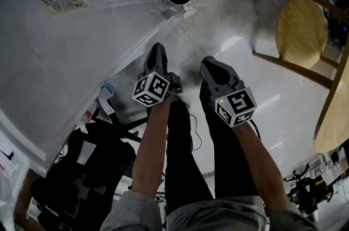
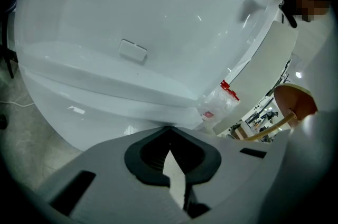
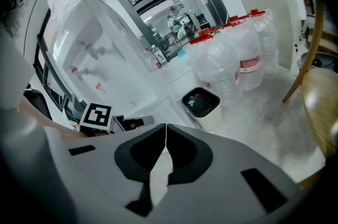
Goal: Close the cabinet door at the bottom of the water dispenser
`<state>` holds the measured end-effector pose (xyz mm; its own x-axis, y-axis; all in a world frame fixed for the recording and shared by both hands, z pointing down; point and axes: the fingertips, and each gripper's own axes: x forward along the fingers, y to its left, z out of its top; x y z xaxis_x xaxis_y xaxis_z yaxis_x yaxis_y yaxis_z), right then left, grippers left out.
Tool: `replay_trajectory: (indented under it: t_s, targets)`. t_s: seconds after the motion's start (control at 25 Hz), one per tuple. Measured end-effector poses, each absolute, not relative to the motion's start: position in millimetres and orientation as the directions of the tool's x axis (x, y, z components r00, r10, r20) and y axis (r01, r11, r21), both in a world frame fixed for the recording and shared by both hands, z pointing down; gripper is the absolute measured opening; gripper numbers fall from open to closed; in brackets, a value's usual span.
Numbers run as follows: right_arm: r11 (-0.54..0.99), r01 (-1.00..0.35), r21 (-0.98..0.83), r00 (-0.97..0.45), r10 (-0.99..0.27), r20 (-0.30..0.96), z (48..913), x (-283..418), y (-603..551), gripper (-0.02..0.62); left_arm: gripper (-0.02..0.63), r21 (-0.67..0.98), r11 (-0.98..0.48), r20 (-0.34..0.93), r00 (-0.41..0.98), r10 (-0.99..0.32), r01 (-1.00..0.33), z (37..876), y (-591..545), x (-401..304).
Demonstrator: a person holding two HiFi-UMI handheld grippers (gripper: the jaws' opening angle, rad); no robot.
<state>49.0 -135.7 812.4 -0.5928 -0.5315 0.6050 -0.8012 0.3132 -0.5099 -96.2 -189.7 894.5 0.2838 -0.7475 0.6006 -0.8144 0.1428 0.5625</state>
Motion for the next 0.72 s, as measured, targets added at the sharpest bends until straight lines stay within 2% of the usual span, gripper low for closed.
replay_trajectory:
  t_s: [0.72]
  targets:
    - [0.303, -0.802, -0.515, -0.592, -0.527, 0.61, 814, 49, -125, 0.012, 0.006, 0.545, 0.127, 0.595, 0.276, -0.755, -0.829, 886, -213, -109]
